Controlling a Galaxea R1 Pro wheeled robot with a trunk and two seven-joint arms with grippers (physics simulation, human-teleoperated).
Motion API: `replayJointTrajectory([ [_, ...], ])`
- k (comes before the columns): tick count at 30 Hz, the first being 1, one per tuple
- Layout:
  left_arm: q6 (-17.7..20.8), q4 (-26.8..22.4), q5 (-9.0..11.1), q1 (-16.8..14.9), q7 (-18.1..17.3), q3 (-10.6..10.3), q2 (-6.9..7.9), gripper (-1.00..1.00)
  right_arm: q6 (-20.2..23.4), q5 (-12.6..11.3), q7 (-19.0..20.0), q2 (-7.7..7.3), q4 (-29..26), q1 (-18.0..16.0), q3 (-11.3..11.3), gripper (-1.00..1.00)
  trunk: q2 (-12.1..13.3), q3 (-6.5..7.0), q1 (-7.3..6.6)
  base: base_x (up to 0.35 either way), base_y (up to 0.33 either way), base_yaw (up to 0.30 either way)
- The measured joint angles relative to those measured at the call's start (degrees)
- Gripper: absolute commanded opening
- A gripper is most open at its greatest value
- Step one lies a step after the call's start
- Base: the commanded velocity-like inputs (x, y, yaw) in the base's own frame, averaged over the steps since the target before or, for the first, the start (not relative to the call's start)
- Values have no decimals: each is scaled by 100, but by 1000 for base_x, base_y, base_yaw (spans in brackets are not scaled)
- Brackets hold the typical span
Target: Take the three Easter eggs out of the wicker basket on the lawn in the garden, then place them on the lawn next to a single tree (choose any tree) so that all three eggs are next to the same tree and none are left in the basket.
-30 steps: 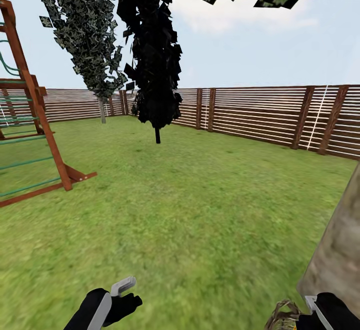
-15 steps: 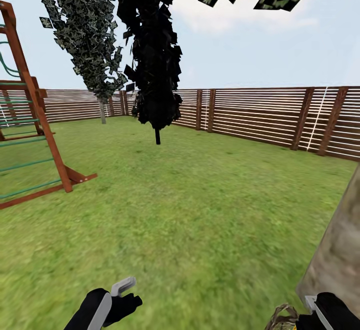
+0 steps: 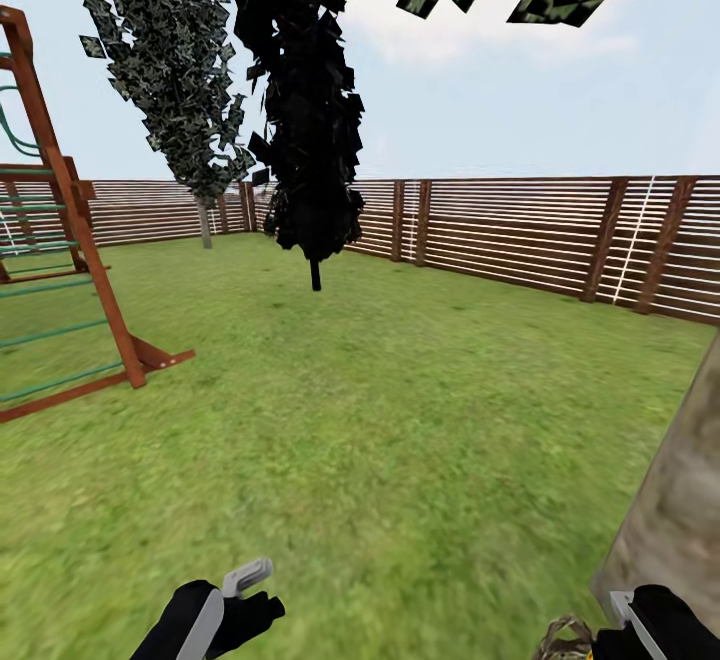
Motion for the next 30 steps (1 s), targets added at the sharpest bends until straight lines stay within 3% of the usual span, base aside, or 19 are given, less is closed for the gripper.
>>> replayJointTrajectory([
  [30, 0, -5, 0, 0, -3, 0, -1, 100, -6, 1, -9, -3, 0, 1, -6, -100, 1204, 539, -659, 0, 0, 0],
])
